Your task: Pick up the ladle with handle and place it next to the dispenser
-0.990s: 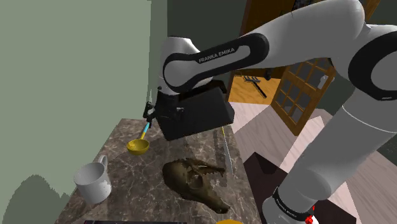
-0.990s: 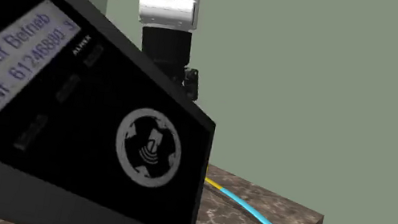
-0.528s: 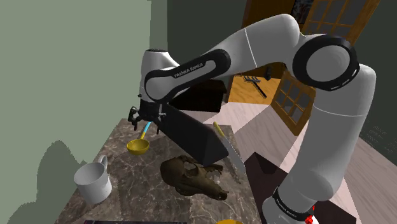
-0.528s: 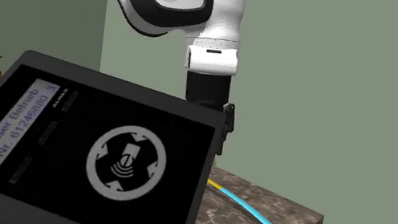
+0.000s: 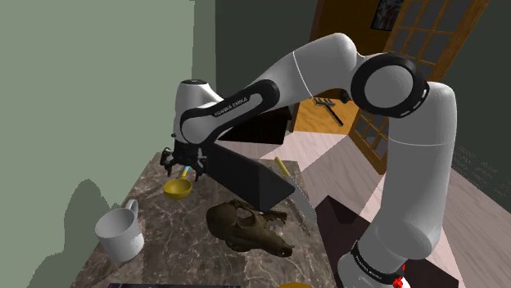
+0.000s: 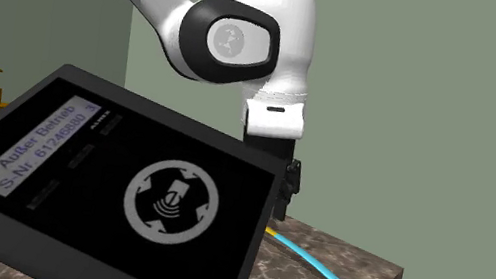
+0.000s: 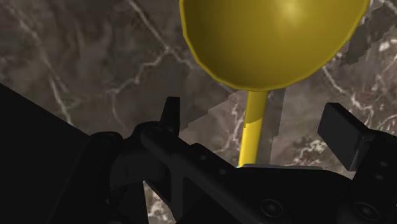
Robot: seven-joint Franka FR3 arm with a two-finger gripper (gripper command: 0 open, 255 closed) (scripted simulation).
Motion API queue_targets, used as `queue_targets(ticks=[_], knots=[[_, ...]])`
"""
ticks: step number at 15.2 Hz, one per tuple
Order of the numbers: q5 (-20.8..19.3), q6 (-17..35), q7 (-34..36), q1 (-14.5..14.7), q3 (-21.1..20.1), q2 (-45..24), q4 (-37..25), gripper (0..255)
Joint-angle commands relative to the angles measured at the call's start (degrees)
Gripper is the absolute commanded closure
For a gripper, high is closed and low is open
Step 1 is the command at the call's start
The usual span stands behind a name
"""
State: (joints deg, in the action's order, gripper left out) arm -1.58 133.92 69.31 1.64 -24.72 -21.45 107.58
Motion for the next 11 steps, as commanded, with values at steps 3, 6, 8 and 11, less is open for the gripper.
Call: queue_targets(ticks=[3, 6, 8, 11], knots=[[-0.5, 0.9, 0.3, 0.4, 0.2, -1.0, -0.1, 0], [-0.5, 0.9, 0.3, 0.4, 0.2, -1.0, -0.1, 0], [-0.5, 0.9, 0.3, 0.4, 0.2, -1.0, -0.1, 0], [-0.5, 0.9, 0.3, 0.4, 0.2, -1.0, -0.1, 255]])
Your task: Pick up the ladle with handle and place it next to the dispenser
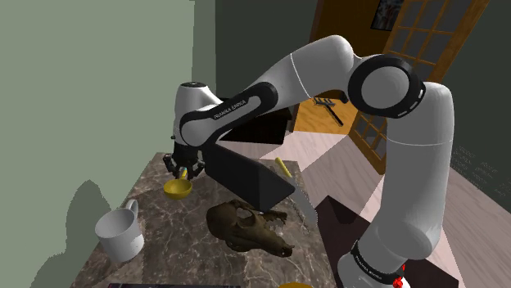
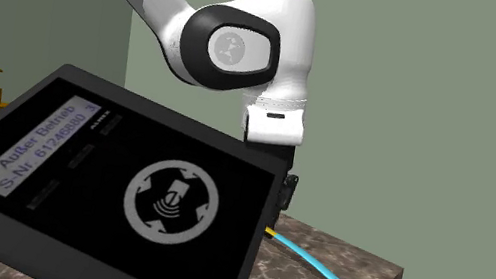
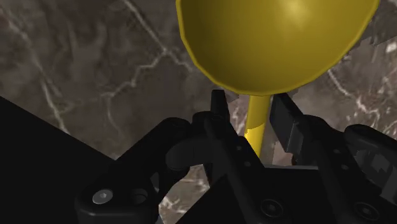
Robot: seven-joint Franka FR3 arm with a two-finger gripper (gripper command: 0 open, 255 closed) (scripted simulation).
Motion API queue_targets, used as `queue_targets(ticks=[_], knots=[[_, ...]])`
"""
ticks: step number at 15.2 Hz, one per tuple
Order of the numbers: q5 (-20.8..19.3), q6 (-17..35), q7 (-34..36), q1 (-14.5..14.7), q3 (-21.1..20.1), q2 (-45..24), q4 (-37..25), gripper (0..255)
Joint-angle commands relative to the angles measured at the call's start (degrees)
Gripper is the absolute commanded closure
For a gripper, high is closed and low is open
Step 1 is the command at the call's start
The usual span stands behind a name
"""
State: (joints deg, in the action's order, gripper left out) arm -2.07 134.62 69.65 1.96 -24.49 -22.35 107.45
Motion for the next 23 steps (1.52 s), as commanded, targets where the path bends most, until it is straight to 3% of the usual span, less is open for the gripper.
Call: queue_targets(ticks=[1, 8, 23], knots=[[0.0, 0.2, 0.0, 0.0, 0.0, -0.1, 0.0, 255], [0.0, 0.2, 0.0, 0.0, 0.0, -0.1, 0.0, 255], [2.4, -9.7, -0.6, -1.0, -1.2, 5.3, -4.8, 255]])
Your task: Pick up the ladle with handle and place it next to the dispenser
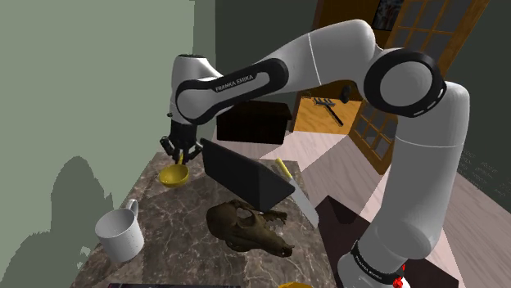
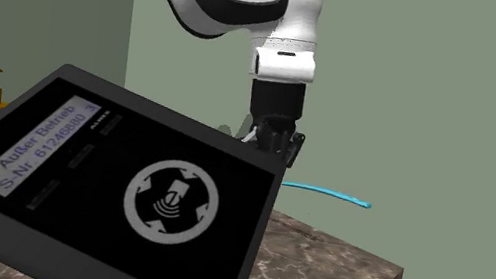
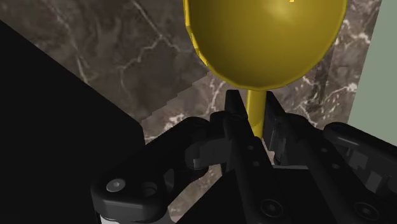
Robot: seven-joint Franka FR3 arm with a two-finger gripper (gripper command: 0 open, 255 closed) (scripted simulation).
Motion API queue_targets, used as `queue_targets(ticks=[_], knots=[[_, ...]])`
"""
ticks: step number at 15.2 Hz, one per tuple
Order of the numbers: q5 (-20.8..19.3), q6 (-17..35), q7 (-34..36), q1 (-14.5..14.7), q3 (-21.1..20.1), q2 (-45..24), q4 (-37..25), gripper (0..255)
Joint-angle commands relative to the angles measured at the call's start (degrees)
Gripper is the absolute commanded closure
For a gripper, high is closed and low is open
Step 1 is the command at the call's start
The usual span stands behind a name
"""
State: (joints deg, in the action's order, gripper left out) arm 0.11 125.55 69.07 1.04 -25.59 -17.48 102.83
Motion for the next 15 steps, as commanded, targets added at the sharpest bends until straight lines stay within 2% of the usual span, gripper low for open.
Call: queue_targets(ticks=[1, 15], knots=[[0.3, -1.3, 0.0, -0.1, -0.1, 0.7, -0.6, 255], [1.3, -11.2, 0.2, -0.3, -0.6, 3.4, -8.1, 255]])
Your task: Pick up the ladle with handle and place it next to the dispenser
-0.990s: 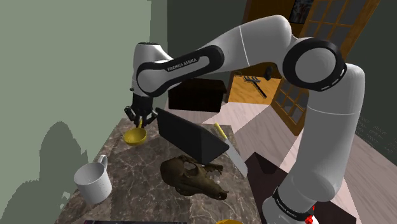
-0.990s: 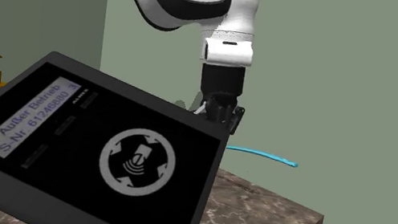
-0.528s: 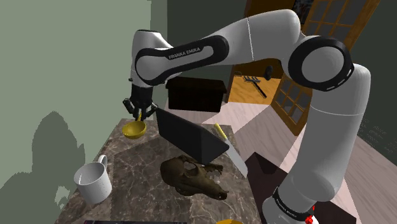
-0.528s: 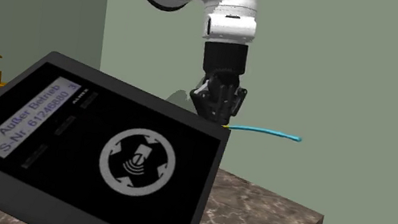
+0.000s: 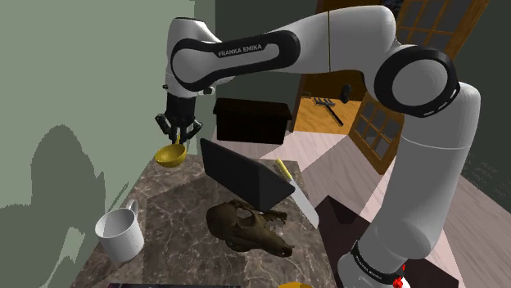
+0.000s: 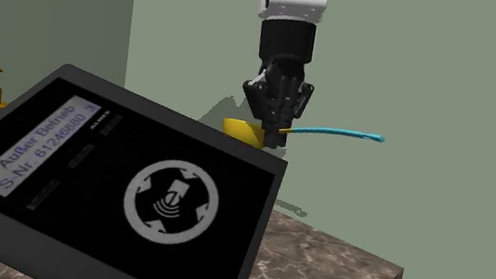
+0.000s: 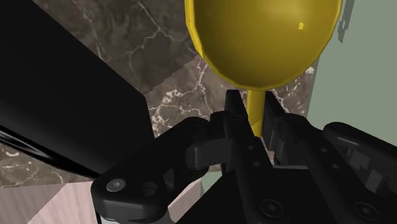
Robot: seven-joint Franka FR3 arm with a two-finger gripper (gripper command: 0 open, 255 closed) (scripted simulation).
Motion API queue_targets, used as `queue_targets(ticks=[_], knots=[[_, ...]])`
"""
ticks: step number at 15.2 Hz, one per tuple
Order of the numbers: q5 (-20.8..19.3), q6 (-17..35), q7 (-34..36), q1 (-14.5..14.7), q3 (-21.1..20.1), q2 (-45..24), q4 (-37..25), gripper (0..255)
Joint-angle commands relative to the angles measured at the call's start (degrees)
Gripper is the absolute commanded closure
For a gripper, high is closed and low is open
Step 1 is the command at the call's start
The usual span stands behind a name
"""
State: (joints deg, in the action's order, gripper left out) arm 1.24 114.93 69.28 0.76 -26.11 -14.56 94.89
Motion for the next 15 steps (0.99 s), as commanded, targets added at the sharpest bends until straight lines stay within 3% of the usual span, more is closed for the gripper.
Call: queue_targets(ticks=[1, 15], knots=[[0.2, -1.3, 0.1, 0.0, -0.1, 0.5, -0.8, 255], [-0.1, -12.1, 1.1, 0.5, -0.3, 0.4, -11.8, 255]])
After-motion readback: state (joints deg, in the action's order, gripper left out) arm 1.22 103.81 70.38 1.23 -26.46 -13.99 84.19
